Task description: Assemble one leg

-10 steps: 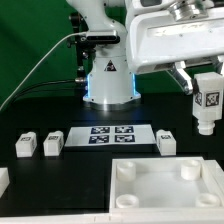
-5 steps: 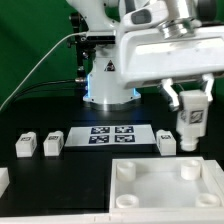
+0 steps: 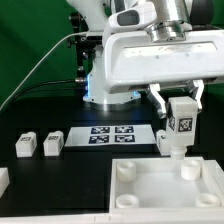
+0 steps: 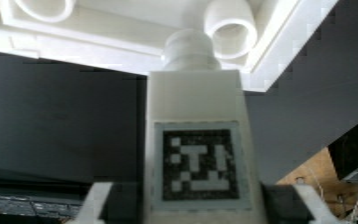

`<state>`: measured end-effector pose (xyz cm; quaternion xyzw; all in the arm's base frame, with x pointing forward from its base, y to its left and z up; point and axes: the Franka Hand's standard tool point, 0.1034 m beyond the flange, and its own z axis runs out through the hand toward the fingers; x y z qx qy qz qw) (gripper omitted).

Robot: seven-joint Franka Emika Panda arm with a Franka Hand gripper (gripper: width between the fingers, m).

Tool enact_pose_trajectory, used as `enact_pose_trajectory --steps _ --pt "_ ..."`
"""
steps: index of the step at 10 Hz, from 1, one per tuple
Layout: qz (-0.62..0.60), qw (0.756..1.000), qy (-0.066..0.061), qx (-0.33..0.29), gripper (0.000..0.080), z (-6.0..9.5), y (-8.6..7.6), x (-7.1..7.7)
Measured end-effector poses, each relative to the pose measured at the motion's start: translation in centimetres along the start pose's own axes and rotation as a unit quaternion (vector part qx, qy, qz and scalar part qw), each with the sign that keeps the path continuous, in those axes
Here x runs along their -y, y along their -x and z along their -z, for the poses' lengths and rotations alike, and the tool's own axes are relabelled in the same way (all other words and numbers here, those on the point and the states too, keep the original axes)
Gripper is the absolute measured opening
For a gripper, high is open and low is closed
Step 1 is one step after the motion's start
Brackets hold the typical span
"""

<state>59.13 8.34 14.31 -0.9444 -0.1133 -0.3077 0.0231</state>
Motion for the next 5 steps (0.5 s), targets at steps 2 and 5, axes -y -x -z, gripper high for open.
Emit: enact_pose_trajectory --steps 2,5 --pt "0.001 1.0 0.0 0.0 0.0293 0.0 0.0 0.0" --pt "0.002 1.0 -0.008 -0.004 0.0293 -1.8 -2.0 0.8"
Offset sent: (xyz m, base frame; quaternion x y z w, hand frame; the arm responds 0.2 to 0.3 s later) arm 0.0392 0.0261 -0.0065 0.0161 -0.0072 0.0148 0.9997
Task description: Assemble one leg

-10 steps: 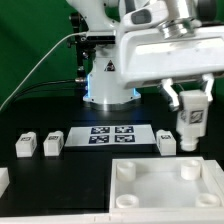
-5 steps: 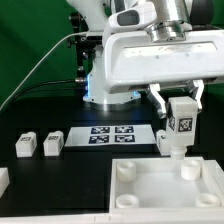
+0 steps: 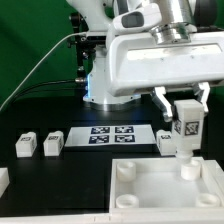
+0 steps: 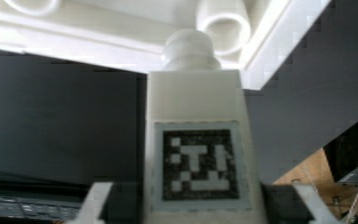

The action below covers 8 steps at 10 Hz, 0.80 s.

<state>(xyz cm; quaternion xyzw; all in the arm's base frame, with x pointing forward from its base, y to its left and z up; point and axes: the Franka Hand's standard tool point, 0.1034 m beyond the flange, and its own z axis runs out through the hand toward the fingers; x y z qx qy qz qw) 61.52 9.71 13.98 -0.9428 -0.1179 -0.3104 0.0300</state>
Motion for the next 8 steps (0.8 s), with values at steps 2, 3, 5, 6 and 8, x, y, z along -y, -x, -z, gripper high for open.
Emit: enact_pose_trajectory --steps 2,3,5,6,8 --pt "0.008 1.0 0.001 -0.009 0.0293 -1.6 -0.6 -1.4" --pt "-0.001 1.0 -0.002 -0.012 0.0293 -2.1 -0.1 -1.6" --pt "-0.01 1.0 -0.012 -0.007 0.0293 -3.9 0.5 -0.1" --pt "-0.012 1.0 -0.015 -0.004 0.0293 -4.3 0.8 0.5" --pt "-0.007 1.0 -0.019 0.0 0.0293 -4.5 1.1 1.5"
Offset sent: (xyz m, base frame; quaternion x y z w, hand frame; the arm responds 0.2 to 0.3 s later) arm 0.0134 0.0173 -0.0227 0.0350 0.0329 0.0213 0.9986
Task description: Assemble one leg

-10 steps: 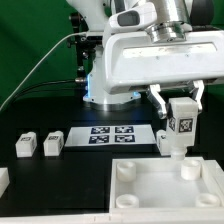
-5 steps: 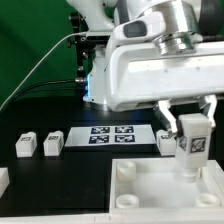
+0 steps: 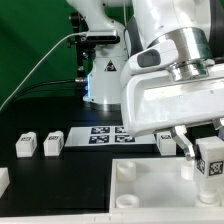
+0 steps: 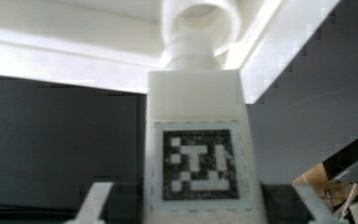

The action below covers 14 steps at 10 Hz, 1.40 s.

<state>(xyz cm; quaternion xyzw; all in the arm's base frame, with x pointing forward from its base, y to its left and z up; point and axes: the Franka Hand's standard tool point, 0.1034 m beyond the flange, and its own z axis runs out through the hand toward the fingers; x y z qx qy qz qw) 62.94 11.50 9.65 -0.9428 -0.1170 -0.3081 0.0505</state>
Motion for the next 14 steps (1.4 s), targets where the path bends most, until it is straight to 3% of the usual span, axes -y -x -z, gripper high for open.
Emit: enact_pose_trajectory --steps 8,14 --pt "0.001 1.0 -0.003 0.01 0.0293 -0.6 1.7 0.4" --pt "0.003 1.0 -0.002 0.006 0.0295 -1.1 1.5 0.2"
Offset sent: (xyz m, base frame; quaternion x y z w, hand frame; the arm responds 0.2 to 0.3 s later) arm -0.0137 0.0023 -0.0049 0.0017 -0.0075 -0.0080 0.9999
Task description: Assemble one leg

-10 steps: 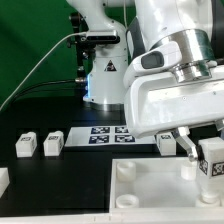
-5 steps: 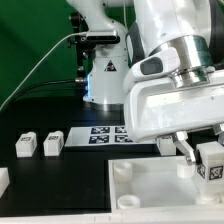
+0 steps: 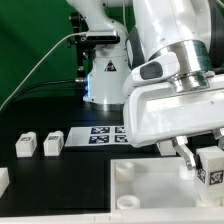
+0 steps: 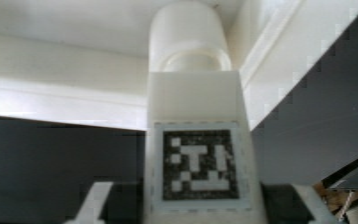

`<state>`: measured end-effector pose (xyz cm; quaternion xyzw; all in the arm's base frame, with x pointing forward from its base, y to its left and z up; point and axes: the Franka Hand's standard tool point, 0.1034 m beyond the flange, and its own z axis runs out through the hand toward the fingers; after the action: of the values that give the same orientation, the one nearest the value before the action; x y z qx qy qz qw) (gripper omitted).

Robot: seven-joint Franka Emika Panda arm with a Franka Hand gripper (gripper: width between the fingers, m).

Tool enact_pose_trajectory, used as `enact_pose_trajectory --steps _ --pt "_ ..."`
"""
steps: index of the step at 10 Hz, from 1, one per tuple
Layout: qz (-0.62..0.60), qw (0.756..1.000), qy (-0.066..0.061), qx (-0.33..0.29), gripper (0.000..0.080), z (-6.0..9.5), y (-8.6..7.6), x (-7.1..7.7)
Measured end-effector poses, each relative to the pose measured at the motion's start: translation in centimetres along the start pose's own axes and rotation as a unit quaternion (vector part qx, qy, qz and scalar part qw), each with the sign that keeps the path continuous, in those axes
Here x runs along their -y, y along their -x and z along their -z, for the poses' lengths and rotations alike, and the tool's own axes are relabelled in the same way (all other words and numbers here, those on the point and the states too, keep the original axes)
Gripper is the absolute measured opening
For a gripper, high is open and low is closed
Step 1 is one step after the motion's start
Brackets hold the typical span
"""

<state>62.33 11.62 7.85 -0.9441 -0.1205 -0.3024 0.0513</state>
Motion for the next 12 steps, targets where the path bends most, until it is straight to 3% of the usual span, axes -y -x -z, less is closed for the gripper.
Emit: enact_pose_trajectory --steps 1,3,4,10,12 --pt "0.0 1.0 -0.001 0.004 0.0295 -0.07 0.17 0.02" --pt "0.0 1.0 -0.001 0.004 0.0606 -0.09 0.19 0.02" --pt "0.0 1.0 -0.001 0.004 0.0636 -0.1 0.2 0.02" --pt "0.0 1.0 -0.001 0.004 0.0649 -0.11 0.22 0.02" --pt "0.002 1.0 -0.006 0.031 0.0649 -0.15 0.44 0.22"
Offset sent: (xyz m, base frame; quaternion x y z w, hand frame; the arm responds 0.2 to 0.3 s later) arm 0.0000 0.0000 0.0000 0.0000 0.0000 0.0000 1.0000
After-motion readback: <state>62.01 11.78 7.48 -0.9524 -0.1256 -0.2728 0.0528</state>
